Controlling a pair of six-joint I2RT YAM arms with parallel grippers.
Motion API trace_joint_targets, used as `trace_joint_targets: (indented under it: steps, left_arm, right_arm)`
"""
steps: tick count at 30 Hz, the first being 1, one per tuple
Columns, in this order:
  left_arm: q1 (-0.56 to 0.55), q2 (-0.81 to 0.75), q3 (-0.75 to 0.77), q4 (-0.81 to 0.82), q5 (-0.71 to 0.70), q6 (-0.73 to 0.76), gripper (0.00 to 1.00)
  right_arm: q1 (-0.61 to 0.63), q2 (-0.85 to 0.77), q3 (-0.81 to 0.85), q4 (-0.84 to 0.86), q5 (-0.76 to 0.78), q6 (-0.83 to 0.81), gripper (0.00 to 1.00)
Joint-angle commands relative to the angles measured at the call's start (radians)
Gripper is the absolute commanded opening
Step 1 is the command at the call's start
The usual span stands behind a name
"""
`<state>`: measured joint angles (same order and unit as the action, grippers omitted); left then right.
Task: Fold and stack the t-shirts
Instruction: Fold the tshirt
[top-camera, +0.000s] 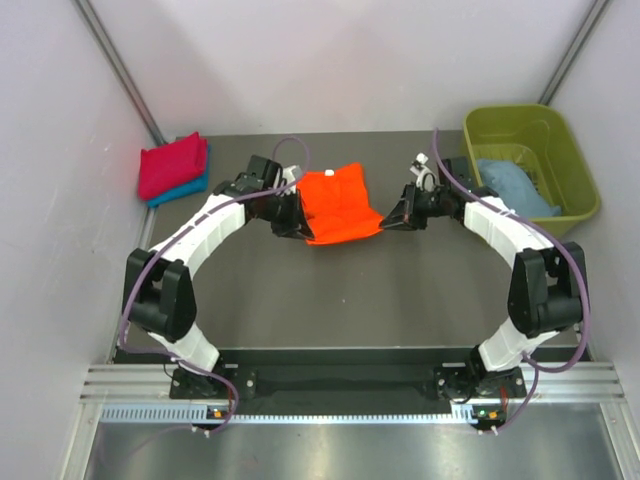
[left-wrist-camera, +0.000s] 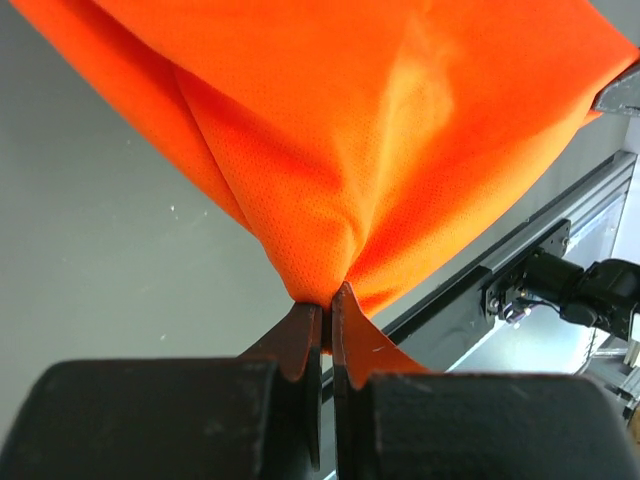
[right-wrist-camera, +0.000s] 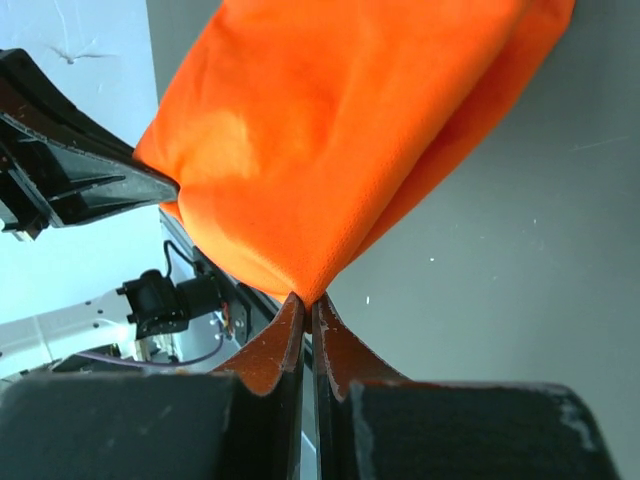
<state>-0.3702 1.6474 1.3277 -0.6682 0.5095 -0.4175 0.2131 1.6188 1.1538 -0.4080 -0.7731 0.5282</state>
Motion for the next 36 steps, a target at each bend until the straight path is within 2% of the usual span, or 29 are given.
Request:
trace_joint_targets:
  steps: [1,6,9,14,18,22,29,36]
  left_arm:
    - [0.007,-0.064,-0.013,-0.016,-0.029,0.011,0.0]
    - [0.071,0.023,0.05,-0.005,-0.034,0.017,0.0]
    - [0.099,0.098,0.112,0.01,-0.029,0.02,0.0]
    - [0.116,0.228,0.298,0.027,-0.072,0.062,0.0]
    - [0.119,0.379,0.464,0.019,-0.094,0.092,0.0]
    - [0.12,0.48,0.599,0.025,-0.146,0.112,0.0]
    - [0.129,0.592,0.703,0.047,-0.198,0.129,0.0]
    - [0.126,0.715,0.856,0.079,-0.327,0.147,0.0]
  right_arm:
    - [0.0,-0.033,0.069,0.0,0.009,-0.027,0.0]
    - [0.002,0.114,0.19,0.034,0.012,-0.028,0.0]
    - [0.011,0.231,0.334,0.084,0.001,0.001,0.0]
    - [0.025,0.436,0.544,0.118,-0.017,0.03,0.0]
    - [0.026,0.536,0.677,0.159,-0.023,0.064,0.0]
    - [0.025,0.605,0.741,0.204,-0.023,0.084,0.0]
    - [0.022,0.693,0.834,0.245,-0.003,0.078,0.0]
    - [0.019,0.762,0.911,0.262,0.037,0.053,0.0]
